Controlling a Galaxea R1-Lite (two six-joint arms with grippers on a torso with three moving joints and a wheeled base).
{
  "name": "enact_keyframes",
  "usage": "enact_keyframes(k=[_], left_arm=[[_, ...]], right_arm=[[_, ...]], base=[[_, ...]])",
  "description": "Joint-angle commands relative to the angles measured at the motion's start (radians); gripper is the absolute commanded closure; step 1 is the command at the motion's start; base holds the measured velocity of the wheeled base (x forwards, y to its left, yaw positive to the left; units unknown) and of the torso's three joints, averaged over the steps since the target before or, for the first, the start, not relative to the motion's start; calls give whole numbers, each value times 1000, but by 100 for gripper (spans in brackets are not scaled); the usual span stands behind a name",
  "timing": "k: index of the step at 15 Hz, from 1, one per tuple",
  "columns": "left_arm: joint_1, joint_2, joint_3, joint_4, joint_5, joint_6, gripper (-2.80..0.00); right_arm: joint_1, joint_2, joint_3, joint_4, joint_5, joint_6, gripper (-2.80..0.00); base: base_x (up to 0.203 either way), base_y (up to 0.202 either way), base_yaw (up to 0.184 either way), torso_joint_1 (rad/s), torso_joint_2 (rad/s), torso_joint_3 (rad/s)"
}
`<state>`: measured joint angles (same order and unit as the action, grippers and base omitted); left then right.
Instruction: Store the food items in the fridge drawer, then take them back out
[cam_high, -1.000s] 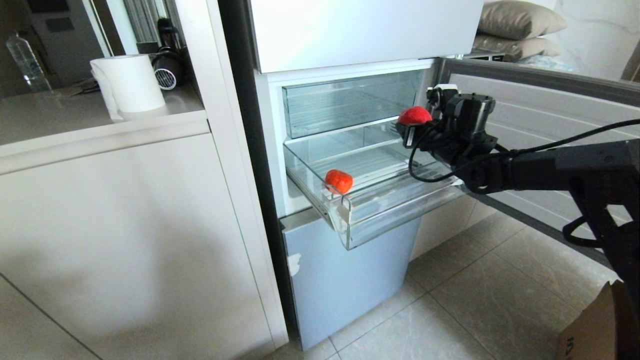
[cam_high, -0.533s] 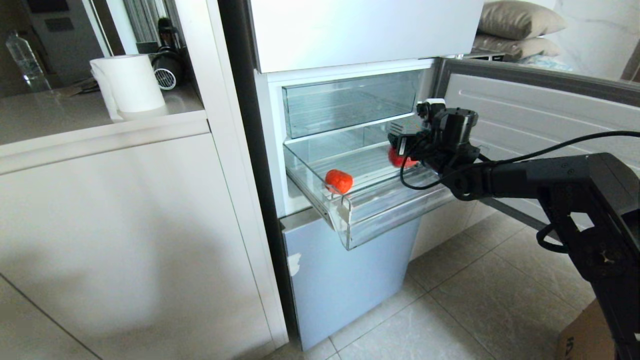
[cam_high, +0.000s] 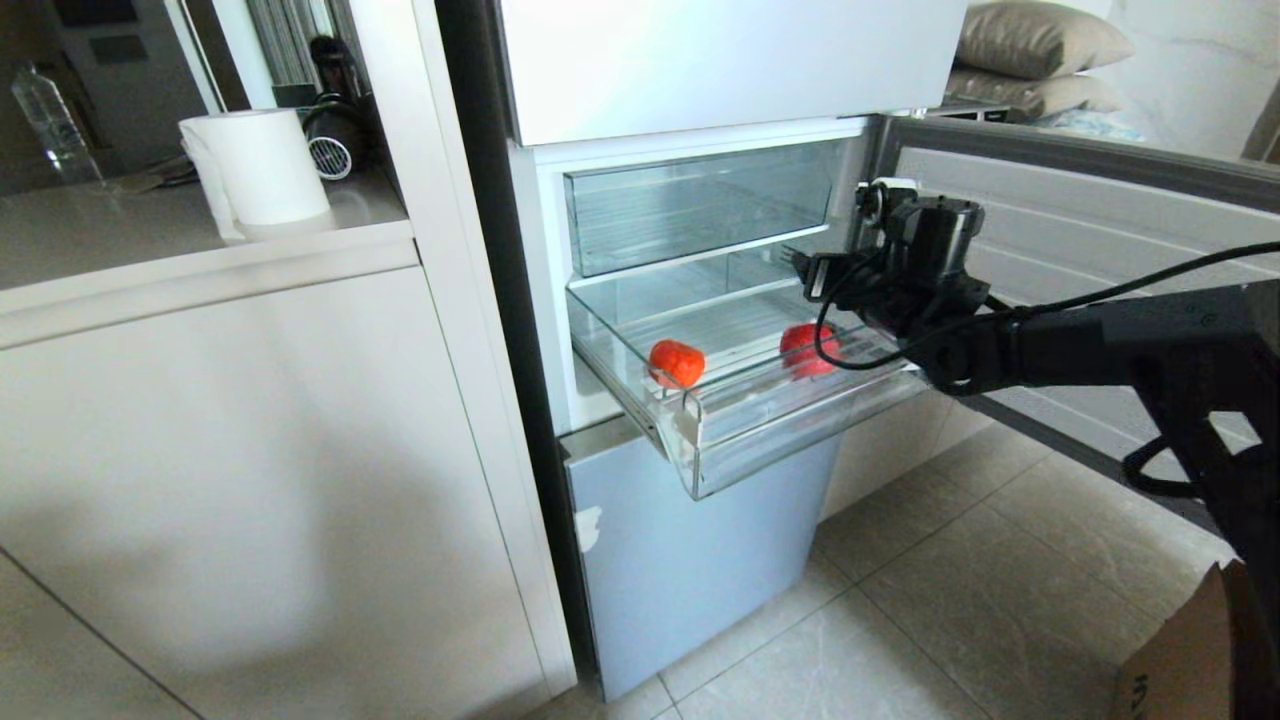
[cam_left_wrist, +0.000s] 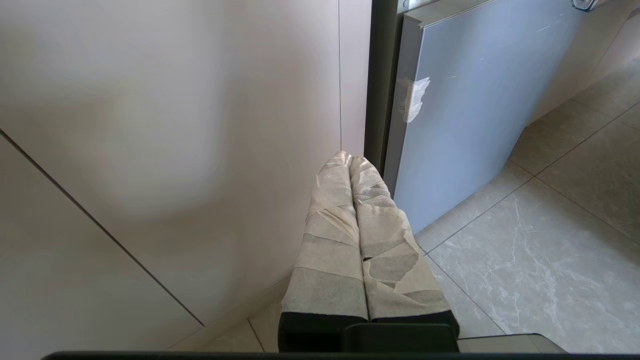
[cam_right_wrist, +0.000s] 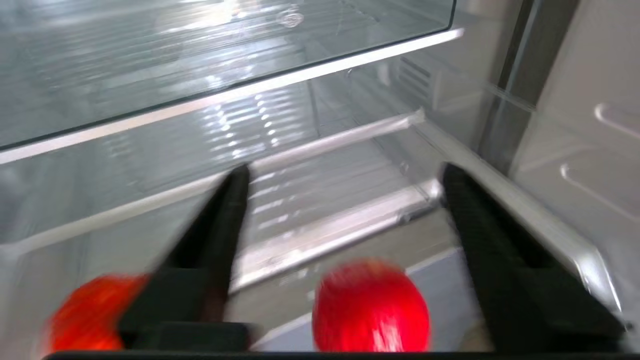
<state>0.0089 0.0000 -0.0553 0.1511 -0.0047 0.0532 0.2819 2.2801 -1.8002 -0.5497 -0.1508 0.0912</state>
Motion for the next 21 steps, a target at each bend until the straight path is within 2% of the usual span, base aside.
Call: enact_keyframes(k=[1,6,11,13,15,17,21], left_arm=[[0,2,0,1,0,-1,0],[0,2,0,1,0,-1,0],[0,2,0,1,0,0,0],[0,2,0,1,0,0,0],[0,2,0,1,0,-1,0],[0,2,0,1,0,0,0],[0,2,0,1,0,0,0]], right_arm=[[18,-188,180,-15,2,9,0],[42,-506,629,-54,2,20,0],[44,-909,1031,-80,-2,16,0],[43,-1006,1172,-70,0,12,0],[43,-976,1220,-66,12,16,0],[44,-864,1214,-73,36,34,0],[44,-574,1102,-102,119,76,0]], base=[[0,0,0,0,0,0],[0,0,0,0,0,0],[0,0,0,0,0,0],[0,0,0,0,0,0],[0,0,0,0,0,0],[0,0,0,0,0,0],[0,0,0,0,0,0]])
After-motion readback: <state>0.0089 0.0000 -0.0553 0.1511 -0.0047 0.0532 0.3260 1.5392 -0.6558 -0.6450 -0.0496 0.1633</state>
